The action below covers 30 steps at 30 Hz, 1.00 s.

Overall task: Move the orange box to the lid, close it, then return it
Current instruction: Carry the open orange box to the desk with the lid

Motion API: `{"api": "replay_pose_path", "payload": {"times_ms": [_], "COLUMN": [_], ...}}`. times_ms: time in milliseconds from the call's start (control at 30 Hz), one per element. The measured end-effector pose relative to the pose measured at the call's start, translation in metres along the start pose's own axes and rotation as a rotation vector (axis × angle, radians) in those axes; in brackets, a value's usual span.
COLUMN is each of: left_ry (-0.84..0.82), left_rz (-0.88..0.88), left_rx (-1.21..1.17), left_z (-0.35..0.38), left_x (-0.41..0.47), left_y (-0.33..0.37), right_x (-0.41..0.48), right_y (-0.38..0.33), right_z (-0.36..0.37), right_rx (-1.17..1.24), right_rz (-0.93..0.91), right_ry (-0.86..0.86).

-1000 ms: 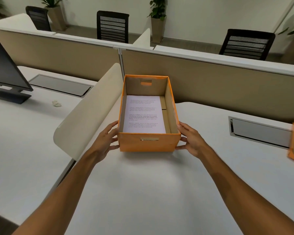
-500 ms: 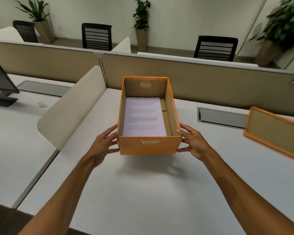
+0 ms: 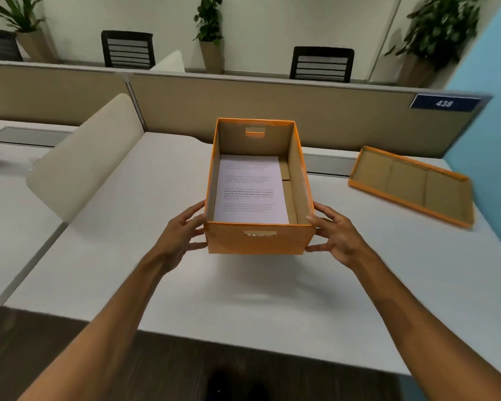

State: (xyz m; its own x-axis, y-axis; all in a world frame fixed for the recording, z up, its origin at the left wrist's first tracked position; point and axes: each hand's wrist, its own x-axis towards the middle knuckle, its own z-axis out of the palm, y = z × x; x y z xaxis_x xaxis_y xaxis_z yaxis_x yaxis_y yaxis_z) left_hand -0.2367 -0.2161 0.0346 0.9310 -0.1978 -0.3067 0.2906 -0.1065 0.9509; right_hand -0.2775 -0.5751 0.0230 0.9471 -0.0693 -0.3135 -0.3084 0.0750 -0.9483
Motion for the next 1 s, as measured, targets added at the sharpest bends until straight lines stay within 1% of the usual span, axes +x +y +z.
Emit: {"api": "replay_pose_path", "payload": {"times_ms": [267,567,767,1000], "left_ry": [-0.067,-0.116,-0.118,-0.107], "left_rz": [-0.023,-0.047,-0.076,-0.115], "left_rx": [0.013,0.014,-0.002,-0.008], "left_z": [0.04,0.057,0.059,0.061], "left_x": [-0.028,-0.062,-0.078,-0.084], "left_y": [-0.015,-0.041,-0.058,-0.066], "right_x": [-0.06,-0.114,-0.133,-0.141], "right_y": [0.026,0.06,0.077,0.092], "right_z": [-0.029,-0.025,-0.016,-0.011], "right_rx": [0.04,0.081,0.096,0.131], "right_rz": [0.023,0.073,0.108,0.137], "right_ry": [0.07,0.184,0.266,0.307]}}
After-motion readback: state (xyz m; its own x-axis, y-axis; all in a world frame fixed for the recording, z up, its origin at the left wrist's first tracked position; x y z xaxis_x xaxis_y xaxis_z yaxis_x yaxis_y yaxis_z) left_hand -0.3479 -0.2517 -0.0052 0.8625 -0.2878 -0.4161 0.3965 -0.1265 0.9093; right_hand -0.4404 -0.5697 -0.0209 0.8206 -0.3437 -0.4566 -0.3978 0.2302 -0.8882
